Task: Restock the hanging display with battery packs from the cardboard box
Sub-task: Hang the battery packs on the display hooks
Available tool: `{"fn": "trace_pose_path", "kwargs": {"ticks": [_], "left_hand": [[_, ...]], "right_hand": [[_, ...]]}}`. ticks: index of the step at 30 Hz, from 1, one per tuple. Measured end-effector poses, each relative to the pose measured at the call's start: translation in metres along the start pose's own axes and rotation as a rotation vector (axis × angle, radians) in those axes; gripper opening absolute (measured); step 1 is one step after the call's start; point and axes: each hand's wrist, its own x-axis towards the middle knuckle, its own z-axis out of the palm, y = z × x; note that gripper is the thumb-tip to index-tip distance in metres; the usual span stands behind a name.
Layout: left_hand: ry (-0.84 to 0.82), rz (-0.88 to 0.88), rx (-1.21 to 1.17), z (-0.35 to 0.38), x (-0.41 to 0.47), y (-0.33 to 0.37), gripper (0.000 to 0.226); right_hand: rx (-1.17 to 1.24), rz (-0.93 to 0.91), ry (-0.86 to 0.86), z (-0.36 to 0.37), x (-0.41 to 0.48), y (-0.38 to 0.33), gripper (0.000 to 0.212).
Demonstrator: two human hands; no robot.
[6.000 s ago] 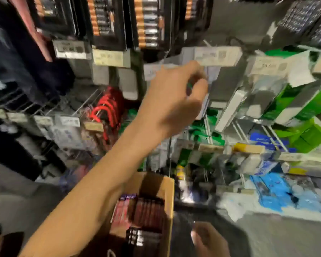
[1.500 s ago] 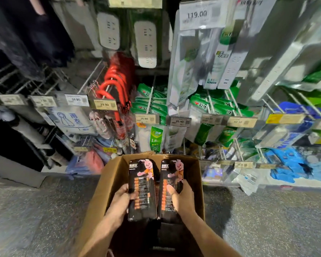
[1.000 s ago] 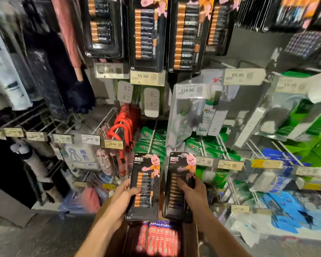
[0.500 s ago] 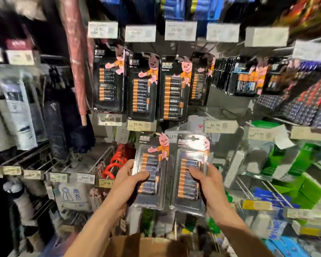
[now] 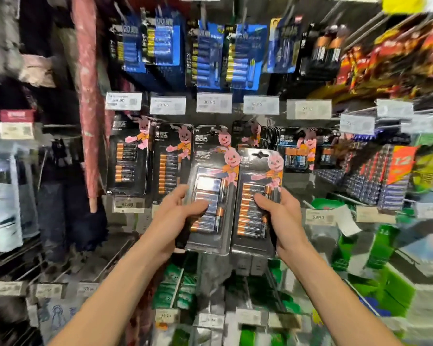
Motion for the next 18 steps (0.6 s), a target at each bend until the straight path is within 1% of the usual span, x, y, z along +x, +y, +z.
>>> {"fn": "trace_pose_path", "kwargs": {"ticks": [1,3,4,7,10,12,16,17,18], "left_hand": [[-0.011,0.015,-0.022,0.006,0.005,0.006,0.027],[-0.033,0.033,-0.046,0.017,0.016,0.017,0.028],[-0.037,0.039,-0.050,0.022,0.021,0.023,0.028],[-0.066,0.064,-0.067,0.037,0.039,0.040,0.027],[-0.064,0.078,-0.109,0.046,0.057,0.054,0.025],[-0.070,0.065,-0.126,0.052,0.067,0.062,0.023],[-0.083,0.004,-0.247,0.059,0.085,0.076,0.033],[-0.091,-0.004,-0.297,0.060,0.089,0.080,0.033],[-0.107,-0.005,-0.353,0.061,0.091,0.083,0.033]], "right_hand": [[0.012,-0.014,0.001,-0.002,0.008,-0.005,0.089],[0.011,-0.034,-0.001,-0.007,0.022,-0.016,0.083],[0.002,-0.056,-0.005,-0.009,0.026,-0.024,0.083],[0.022,-0.058,-0.014,-0.010,0.041,-0.040,0.098],[0.008,-0.082,-0.036,-0.012,0.053,-0.050,0.098],[0.002,-0.082,-0.050,-0.015,0.063,-0.052,0.091],[-0.006,-0.076,-0.053,-0.018,0.071,-0.055,0.080],[-0.019,-0.072,-0.056,-0.019,0.071,-0.057,0.071],[-0.047,-0.076,-0.055,-0.020,0.074,-0.057,0.058]]}}
